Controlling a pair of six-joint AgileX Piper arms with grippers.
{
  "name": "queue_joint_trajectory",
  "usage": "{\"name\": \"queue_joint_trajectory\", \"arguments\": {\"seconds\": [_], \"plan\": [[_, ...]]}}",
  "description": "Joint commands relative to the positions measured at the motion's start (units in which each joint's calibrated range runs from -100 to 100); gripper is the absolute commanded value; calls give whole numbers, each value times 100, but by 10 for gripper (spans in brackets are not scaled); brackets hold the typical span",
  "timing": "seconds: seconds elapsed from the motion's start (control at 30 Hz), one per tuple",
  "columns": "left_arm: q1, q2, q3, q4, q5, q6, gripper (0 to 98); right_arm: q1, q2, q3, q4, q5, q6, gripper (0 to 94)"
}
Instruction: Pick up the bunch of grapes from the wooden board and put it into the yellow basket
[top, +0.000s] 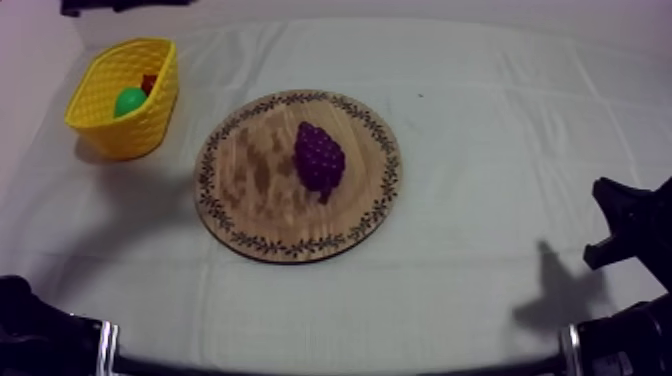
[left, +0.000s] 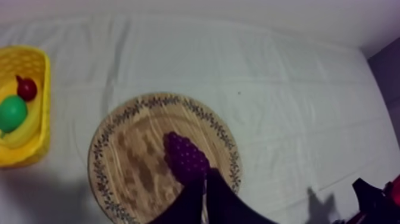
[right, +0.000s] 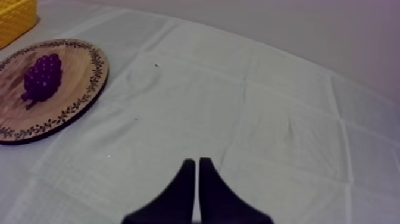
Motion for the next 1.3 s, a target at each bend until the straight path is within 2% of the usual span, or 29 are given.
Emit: {"name": "queue_joint_trajectory", "arguments": {"seconds": [0.0,0.13,0.27,0.37,0.5,0.6,0.8,1.27], "plan": [[50,676,-215,15,151,107,0,-2,-1,-3,1,-3,-1,4],[85,1270,-427,99,205,170,29,-2,-1,-3,1,-3,-1,4],[72,1684,-563,208,231,193,212,-2,-1,-3,1,-3,-1,4],[75,1848,-594,292,245,314,384,-2,-1,-3,1,-3,-1,4],[123,1937,-503,422,105,630,752,-2,-1,-3,1,-3,-1,4],[110,2001,-450,567,-5,662,892,-2,-1,-3,1,-3,-1,4],[98,2270,-313,709,-32,668,956,-2,-1,-3,1,-3,0,4],[102,3880,-715,785,-15,900,964,-2,-1,-3,1,-3,3,4]]}}
